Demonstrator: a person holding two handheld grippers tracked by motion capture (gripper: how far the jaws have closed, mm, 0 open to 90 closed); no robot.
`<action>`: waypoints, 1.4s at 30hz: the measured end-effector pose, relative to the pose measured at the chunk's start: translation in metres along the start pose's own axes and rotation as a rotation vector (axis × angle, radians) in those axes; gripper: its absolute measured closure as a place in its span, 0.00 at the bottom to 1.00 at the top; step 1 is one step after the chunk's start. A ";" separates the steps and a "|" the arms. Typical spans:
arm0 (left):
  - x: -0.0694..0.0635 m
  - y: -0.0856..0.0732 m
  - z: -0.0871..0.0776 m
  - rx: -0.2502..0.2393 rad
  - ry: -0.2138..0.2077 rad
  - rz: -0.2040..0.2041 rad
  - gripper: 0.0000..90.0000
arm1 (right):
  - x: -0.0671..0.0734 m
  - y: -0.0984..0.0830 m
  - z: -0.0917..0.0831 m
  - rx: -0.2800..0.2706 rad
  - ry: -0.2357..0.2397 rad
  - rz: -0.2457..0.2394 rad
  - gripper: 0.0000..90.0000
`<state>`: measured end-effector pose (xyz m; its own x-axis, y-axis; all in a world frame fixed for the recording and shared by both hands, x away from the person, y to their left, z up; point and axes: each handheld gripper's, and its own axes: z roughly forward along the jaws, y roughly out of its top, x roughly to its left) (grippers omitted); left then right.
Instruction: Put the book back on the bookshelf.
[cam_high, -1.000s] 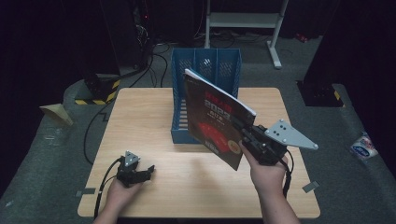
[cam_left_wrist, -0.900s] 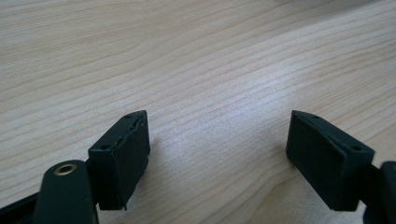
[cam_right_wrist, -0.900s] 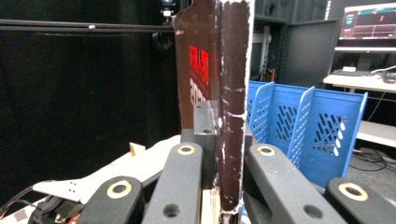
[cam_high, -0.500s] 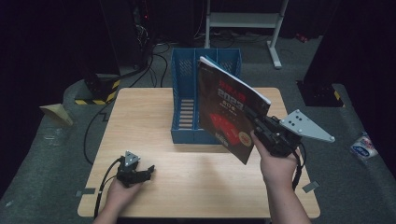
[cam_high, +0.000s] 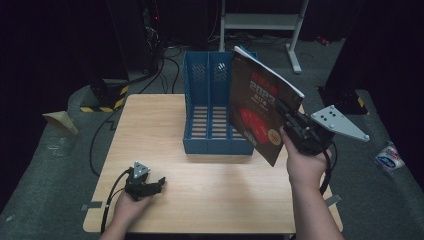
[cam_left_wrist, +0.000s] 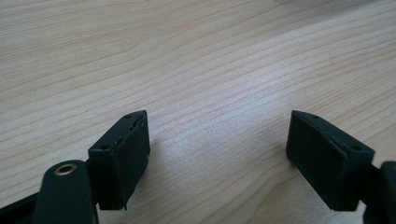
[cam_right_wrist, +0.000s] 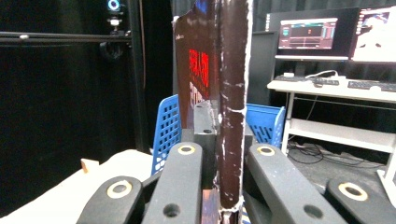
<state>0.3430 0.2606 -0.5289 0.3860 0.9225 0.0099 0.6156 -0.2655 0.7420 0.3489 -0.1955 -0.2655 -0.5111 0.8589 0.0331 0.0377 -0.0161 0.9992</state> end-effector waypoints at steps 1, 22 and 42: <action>0.000 0.000 0.000 0.000 0.000 0.000 0.24 | -0.002 0.000 0.001 -0.001 -0.009 0.002 0.96; 0.001 0.000 0.000 -0.001 -0.010 0.013 0.24 | -0.021 -0.006 0.061 0.047 -0.171 0.011 0.96; 0.000 -0.001 0.000 -0.002 -0.015 0.009 0.24 | -0.024 -0.017 0.117 0.039 -0.232 0.040 0.96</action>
<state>0.3421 0.2608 -0.5291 0.4015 0.9158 0.0066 0.6107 -0.2731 0.7433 0.4616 -0.1558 -0.2858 -0.2979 0.9526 0.0613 0.0890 -0.0362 0.9954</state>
